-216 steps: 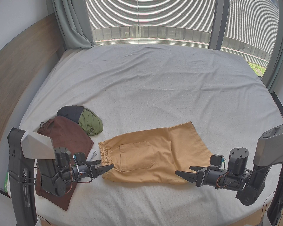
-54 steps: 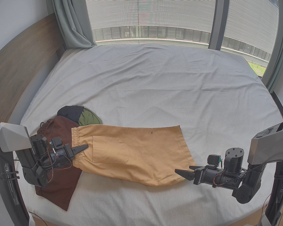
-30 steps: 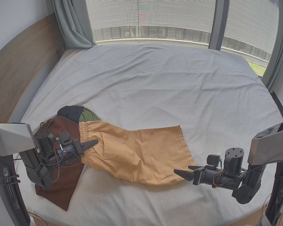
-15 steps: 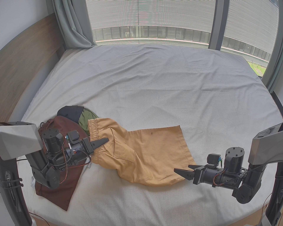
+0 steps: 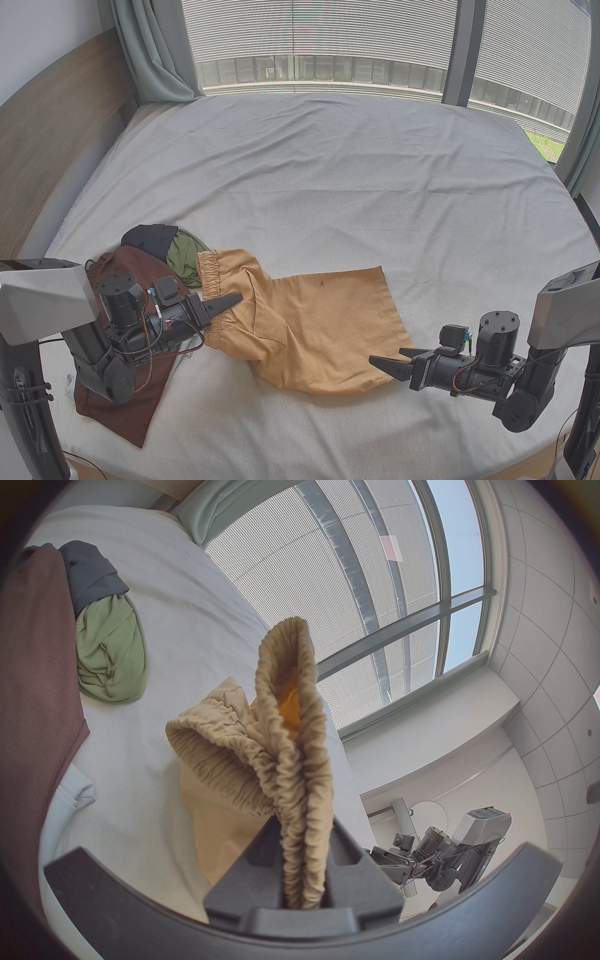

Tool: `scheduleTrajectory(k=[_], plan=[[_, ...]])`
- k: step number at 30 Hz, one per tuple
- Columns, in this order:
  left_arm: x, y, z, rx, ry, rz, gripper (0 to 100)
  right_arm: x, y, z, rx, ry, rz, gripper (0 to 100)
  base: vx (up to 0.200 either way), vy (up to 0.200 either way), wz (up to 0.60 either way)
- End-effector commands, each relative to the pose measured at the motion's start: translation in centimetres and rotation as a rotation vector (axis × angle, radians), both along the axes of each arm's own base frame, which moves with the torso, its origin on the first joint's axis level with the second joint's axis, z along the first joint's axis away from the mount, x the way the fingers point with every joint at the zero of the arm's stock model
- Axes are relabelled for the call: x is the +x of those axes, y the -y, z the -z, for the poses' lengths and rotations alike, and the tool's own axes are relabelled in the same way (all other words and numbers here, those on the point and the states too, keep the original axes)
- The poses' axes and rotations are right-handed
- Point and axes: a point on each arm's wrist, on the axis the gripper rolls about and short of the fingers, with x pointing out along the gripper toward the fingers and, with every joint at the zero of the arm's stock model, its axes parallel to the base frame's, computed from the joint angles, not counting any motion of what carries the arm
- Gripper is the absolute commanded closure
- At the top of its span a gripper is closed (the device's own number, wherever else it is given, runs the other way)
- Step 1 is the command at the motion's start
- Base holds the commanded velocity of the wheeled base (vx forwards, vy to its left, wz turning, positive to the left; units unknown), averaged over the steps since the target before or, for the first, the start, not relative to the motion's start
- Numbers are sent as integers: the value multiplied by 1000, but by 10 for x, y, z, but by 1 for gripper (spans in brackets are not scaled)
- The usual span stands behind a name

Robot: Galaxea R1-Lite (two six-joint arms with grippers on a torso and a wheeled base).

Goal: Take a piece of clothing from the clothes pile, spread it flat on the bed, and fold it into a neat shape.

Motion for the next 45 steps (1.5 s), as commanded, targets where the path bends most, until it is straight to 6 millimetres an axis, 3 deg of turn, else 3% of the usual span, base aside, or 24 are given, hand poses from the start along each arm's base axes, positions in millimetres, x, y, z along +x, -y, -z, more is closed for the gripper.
scheduleTrajectory(k=[1, 12, 45], plan=[[0, 3, 0, -1, 3, 7, 100, 0, 0, -1, 2, 4, -1, 0, 0, 0, 0], [2, 6, -3, -4, 17, 16, 100, 0, 0, -2, 4, 7, -1, 0, 0, 0, 0], [4, 43, -8, -11, 45, 82, 100, 7, -2, -10, 27, 49, 2, 0, 0, 0, 0]])
